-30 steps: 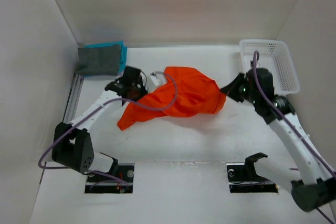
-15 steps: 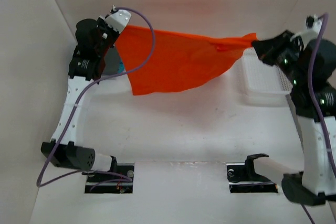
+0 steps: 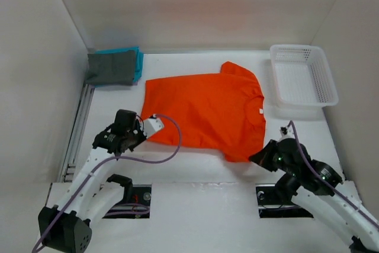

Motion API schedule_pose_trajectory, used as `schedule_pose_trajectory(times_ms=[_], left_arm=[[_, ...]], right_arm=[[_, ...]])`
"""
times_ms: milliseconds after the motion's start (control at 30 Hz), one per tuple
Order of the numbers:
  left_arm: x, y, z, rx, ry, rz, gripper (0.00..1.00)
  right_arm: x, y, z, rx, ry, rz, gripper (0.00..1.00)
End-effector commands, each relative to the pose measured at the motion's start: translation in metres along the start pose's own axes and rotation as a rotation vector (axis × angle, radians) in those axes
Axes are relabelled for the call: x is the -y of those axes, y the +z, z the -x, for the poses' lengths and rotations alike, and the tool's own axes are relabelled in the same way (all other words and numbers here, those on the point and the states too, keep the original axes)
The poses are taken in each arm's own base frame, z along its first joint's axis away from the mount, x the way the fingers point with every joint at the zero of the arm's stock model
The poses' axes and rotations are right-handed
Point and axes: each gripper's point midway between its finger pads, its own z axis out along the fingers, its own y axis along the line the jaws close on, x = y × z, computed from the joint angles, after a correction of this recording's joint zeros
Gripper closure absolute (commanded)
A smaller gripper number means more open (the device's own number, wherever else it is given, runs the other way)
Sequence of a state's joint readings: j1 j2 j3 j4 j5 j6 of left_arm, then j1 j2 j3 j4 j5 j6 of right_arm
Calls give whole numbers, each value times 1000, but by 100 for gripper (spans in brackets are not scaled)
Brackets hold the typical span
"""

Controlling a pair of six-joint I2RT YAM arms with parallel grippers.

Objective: Fold and stack the t-shirts
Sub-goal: Grap the side of the flattened tshirt closest away from the robot with both arms

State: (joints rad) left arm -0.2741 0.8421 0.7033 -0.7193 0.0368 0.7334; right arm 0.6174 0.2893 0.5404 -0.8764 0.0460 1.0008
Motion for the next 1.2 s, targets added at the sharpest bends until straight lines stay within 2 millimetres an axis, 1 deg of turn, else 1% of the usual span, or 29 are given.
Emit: schedule_pose_trajectory(times_ms=[0, 67, 133, 233, 267, 367, 467, 533, 600, 667, 700, 733, 767, 800, 833, 867, 900, 933, 967, 1000, 1033, 1067, 1100, 1133, 1167], left_arm=[[42, 0, -45, -118, -3, -106, 98], [51, 0, -61, -160, -9, -124, 98], [51, -2, -68, -182, -20, -124, 98], [55, -5, -70, -191, -15, -149, 97], [55, -3, -71, -196, -13, -154, 97], [60, 2, -73, -221, -7, -188, 96], [60, 2, -69, -225, -5, -209, 96], [54, 3, -63, -210, -4, -196, 96], [43, 7, -52, -183, -14, -172, 96], [26, 15, -35, -153, -24, -148, 96], [13, 22, -24, -139, -28, -132, 96], [0, 27, -13, -127, -31, -118, 96], [-20, 36, 5, -105, -37, -92, 96], [-48, 46, 26, -84, -48, -50, 97], [-81, 54, 50, -59, -63, -3, 97], [-117, 60, 75, -35, -83, 54, 98], [-160, 61, 102, -4, -114, 133, 99], [-204, 55, 132, 40, -147, 226, 99], [-247, 42, 161, 92, -182, 327, 100], [-285, 25, 187, 149, -212, 419, 100], [-316, 4, 210, 209, -226, 505, 100], [-337, -15, 230, 264, -226, 567, 100], [-349, -31, 245, 311, -214, 611, 100], [-356, -44, 255, 342, -194, 641, 100], [-359, -53, 261, 359, -176, 664, 100]], right_arm=[[4, -1, -19, -34, 136, -42, 100], [3, 2, -41, -110, 101, -73, 100], [-1, 5, -65, -179, 42, -103, 100], [-4, 10, -96, -249, -44, -143, 100], [-2, 13, -101, -262, -54, -159, 100], [2, 22, -105, -276, -27, -155, 100], [2, 25, -100, -263, 27, -115, 100], [3, 25, -92, -239, 39, -107, 100], [1, 29, -76, -191, 25, -98, 100], [-5, 37, -46, -120, -4, -101, 100], [-12, 44, -24, -77, -35, -94, 100], [-18, 53, 5, -31, -74, -87, 100], [-24, 62, 40, 9, -100, -88, 100], [-30, 69, 81, 47, -107, -81, 100], [-39, 73, 129, 98, -97, -68, 100], [-51, 73, 163, 133, -102, -47, 100], [-70, 68, 209, 198, -116, -31, 100], [-94, 56, 265, 287, -145, -28, 100], [-109, 48, 292, 326, -164, -26, 100], [-134, 35, 322, 373, -196, -12, 100], [-156, 23, 346, 413, -223, 2, 100], [-175, 11, 361, 444, -249, 19, 100], [-194, 1, 370, 468, -278, 41, 100], [-209, -9, 375, 490, -304, 59, 100], [-216, -16, 378, 511, -320, 64, 100]])
